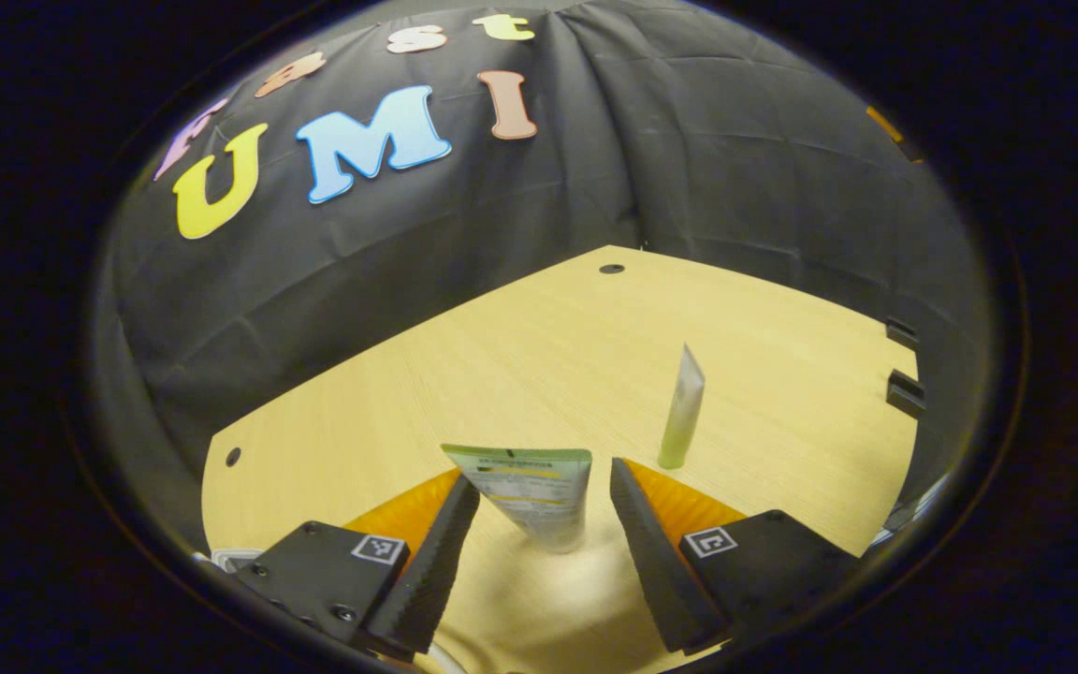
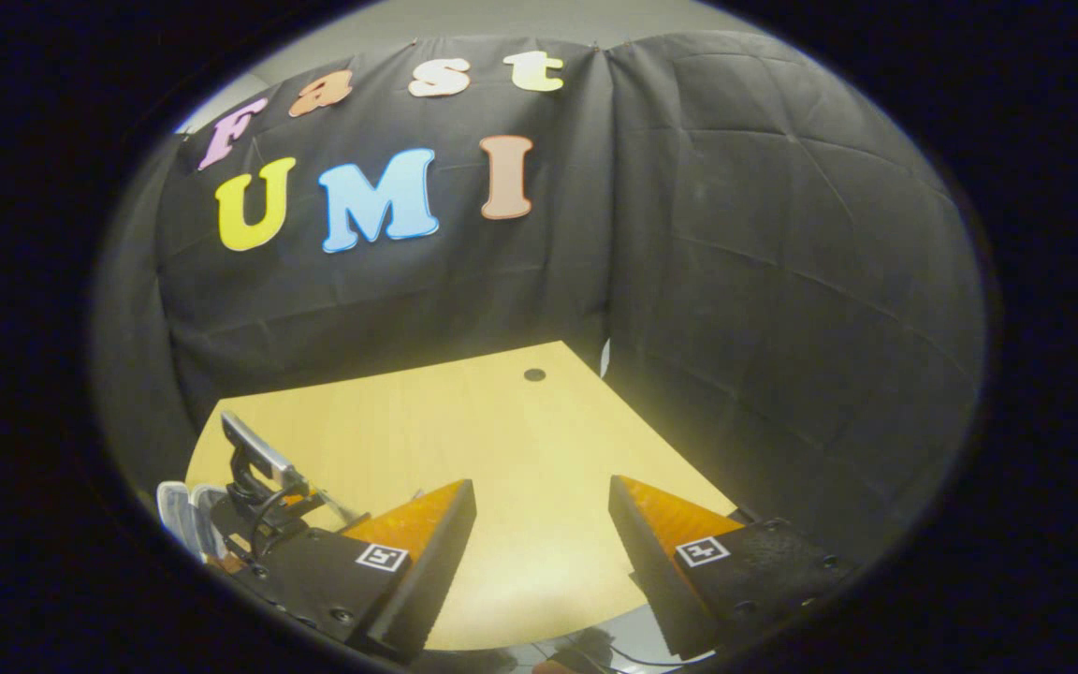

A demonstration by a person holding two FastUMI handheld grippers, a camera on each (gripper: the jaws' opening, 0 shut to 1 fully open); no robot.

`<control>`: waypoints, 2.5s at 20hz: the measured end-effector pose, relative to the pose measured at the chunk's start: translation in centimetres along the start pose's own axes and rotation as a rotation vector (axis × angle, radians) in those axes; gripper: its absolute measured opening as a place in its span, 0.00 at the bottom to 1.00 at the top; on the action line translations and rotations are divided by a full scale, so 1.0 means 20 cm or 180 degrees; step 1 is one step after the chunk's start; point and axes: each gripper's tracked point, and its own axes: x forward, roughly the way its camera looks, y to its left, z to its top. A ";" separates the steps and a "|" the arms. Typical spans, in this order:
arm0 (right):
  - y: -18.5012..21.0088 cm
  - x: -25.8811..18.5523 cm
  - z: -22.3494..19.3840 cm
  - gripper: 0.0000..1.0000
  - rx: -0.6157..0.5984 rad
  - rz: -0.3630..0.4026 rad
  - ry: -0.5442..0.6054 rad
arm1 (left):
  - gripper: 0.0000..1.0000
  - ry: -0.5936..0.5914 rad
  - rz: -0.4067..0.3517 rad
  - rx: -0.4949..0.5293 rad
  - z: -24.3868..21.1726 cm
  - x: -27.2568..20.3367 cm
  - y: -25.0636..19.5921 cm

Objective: First open the suitcase, pack the skin care products into it, and then close the suitcase.

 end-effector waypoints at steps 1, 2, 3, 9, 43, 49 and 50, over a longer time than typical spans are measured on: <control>0.03 0.02 0.00 0.88 -0.0020 0.0043 0.0015 | 0.92 -0.0011 0.0007 -0.0075 0.00 0.00 0.00; 0.05 0.04 0.00 0.86 -0.0046 0.0075 0.0039 | 0.92 -0.0013 0.0012 -0.0164 -0.01 0.02 0.00; 0.08 0.06 -0.01 0.88 -0.0083 0.0110 0.0071 | 0.92 0.0005 0.0033 -0.0256 -0.03 0.03 0.02; 0.18 0.12 -0.13 0.87 -0.0083 0.0381 0.0376 | 0.65 -0.0095 0.0299 -0.0722 -0.07 0.11 0.11; 0.74 1.12 -1.01 0.30 -0.0819 0.1064 0.1687 | 0.48 -0.0332 0.2004 -0.1955 -0.38 -1.70 1.06; 0.98 0.82 -0.88 0.27 -0.0586 0.1537 0.1630 | 0.48 -0.0023 0.1900 -0.2198 -0.55 -1.61 1.17; 1.04 0.75 -0.84 0.27 -0.0615 0.1651 0.1591 | 0.48 0.0029 0.1838 -0.2229 -0.57 -1.58 1.18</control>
